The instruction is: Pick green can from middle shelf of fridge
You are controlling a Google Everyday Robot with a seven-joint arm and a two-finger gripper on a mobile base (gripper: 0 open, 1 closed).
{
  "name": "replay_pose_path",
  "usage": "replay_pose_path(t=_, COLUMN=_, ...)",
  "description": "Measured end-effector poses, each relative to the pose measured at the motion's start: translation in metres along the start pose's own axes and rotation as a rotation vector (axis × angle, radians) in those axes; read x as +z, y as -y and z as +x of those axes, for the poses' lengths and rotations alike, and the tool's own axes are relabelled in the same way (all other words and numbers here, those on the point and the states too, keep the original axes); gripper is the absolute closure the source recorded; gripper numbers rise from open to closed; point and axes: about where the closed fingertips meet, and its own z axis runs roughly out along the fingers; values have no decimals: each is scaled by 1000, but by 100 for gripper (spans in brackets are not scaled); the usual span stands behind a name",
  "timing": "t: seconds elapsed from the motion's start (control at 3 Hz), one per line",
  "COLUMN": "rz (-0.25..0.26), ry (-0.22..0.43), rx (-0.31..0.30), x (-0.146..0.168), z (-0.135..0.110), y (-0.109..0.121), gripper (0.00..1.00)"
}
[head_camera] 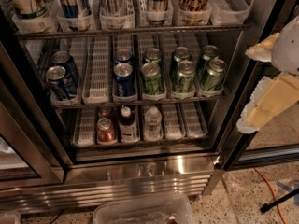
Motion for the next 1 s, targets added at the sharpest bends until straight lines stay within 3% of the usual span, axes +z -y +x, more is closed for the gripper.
replay_pose_path(t=0.67, rz=-22, ry=328, rx=112, x=16, z=-31, y=-18, gripper=0)
replay_pose_path(t=1.0, rz=8, ry=482, rx=202, x=24, z=-43, y=-27, gripper=0)
